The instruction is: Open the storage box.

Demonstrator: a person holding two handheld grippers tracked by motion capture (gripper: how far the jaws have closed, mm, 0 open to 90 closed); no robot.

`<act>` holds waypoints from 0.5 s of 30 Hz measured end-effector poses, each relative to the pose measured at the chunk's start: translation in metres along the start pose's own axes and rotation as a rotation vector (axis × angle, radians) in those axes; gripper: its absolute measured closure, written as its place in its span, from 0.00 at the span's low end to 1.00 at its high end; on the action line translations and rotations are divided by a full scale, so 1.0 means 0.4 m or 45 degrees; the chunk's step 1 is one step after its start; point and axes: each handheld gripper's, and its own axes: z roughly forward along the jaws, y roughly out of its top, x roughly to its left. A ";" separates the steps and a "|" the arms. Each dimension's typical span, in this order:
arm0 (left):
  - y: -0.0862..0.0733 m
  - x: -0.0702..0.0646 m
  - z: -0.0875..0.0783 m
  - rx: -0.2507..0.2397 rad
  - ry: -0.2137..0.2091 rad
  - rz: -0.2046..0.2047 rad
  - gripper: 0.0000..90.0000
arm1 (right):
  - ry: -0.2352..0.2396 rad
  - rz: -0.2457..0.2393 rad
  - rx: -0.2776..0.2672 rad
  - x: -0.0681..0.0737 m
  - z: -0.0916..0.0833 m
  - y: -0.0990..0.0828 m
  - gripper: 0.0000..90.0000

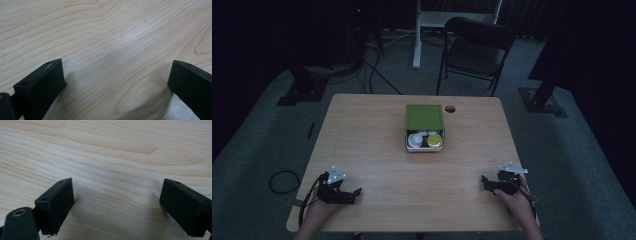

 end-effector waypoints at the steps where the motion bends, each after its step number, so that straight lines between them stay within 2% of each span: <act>1: 0.000 0.000 0.000 0.000 -0.002 0.001 0.01 | 0.003 -0.002 0.001 -0.001 0.000 0.000 0.13; 10: 0.000 -0.001 0.000 0.001 0.003 -0.003 0.01 | 0.006 -0.008 0.002 -0.001 0.001 0.002 0.13; 15: 0.000 -0.001 0.000 0.001 0.004 -0.004 0.01 | -0.005 -0.001 0.000 0.011 0.004 0.004 0.13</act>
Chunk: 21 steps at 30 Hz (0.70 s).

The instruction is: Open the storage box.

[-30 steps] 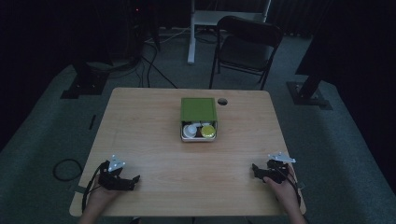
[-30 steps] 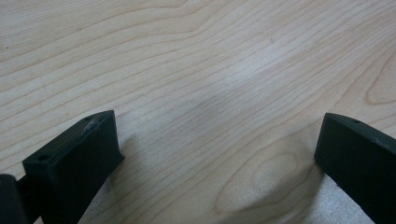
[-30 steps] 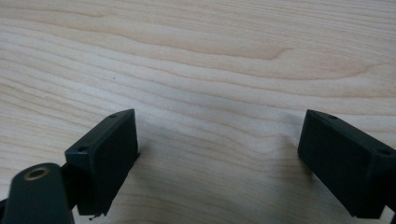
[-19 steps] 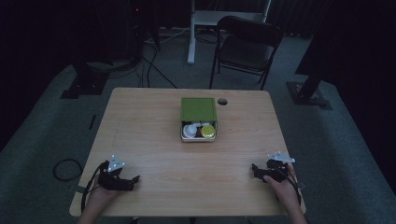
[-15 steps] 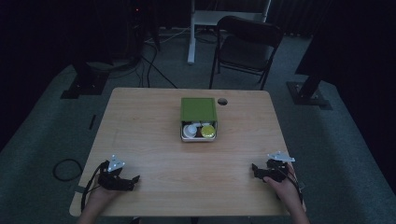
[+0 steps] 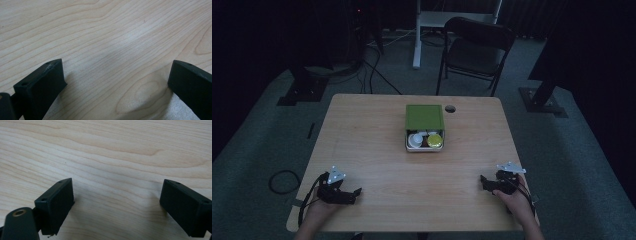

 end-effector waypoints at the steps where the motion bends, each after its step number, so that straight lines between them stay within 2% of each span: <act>1: 0.000 0.000 0.000 0.000 0.000 0.000 0.01 | 0.001 -0.002 0.000 0.004 0.001 0.001 0.13; 6: 0.000 -0.001 0.000 0.000 0.004 -0.003 0.01 | 0.012 -0.026 0.006 0.029 0.004 0.007 0.13; 11: -0.001 0.000 -0.001 0.000 0.001 0.000 0.01 | -0.002 -0.108 0.012 0.058 0.009 0.020 0.13; 21: 0.000 0.001 -0.001 0.000 -0.001 0.002 0.01 | 0.000 -0.218 -0.026 0.120 0.016 0.038 0.13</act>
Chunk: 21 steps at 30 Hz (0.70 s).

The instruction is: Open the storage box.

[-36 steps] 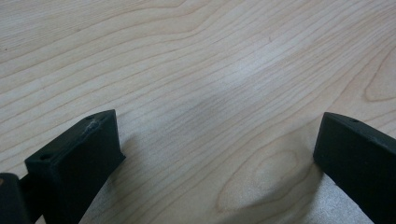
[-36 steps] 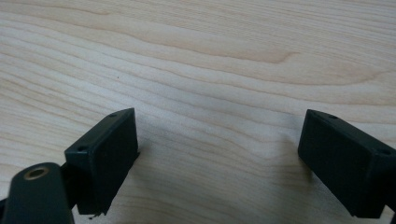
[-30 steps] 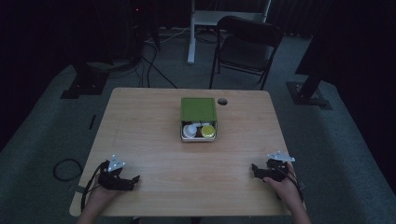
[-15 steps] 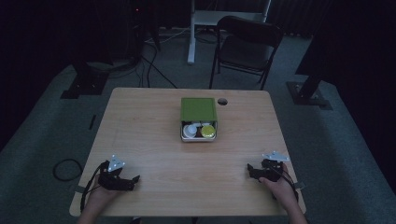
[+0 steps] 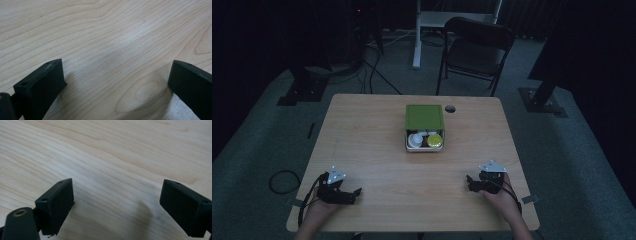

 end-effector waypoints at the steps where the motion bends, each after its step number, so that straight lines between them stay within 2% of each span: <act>1: 0.000 0.000 0.000 0.000 -0.001 0.002 0.01 | -0.005 -0.014 -0.004 0.006 0.000 0.005 0.13; 6: 0.001 0.002 0.001 -0.001 -0.008 0.006 0.01 | 0.018 -0.052 -0.011 0.029 0.001 0.019 0.13; 13: 0.001 0.002 0.001 -0.001 -0.008 0.007 0.01 | 0.021 -0.137 -0.026 0.072 0.012 0.041 0.13; 18: 0.001 0.002 0.001 -0.001 -0.007 0.006 0.01 | -0.010 -0.254 -0.039 0.112 0.023 0.056 0.14; 21: 0.001 0.002 0.001 -0.001 -0.007 0.006 0.01 | -0.001 -0.281 -0.045 0.129 0.029 0.066 0.14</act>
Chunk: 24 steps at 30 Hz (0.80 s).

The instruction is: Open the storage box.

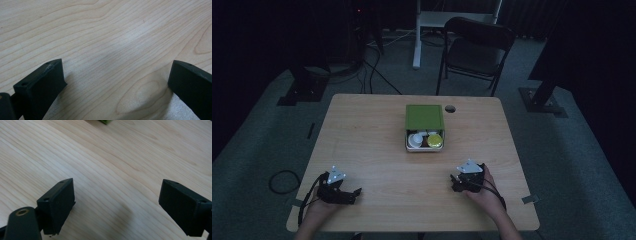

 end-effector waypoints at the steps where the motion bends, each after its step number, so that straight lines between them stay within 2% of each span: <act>1: 0.000 0.000 0.000 0.000 0.000 0.000 0.01 | 0.001 -0.010 -0.002 0.005 0.002 0.005 0.15; 3: 0.000 0.000 0.000 0.000 0.000 0.000 0.01 | 0.004 -0.033 -0.010 0.014 0.006 0.014 0.14; 10: 0.000 0.000 0.000 0.000 0.000 0.000 0.01 | -0.043 -0.169 -0.030 0.051 0.022 0.042 0.15; 16: 0.000 0.000 0.000 0.000 0.000 0.000 0.01 | -0.046 -0.219 -0.054 0.072 0.029 0.066 0.15; 24: 0.000 0.000 0.000 0.000 0.000 0.000 0.01 | -0.100 -0.333 -0.111 0.097 0.031 0.099 0.16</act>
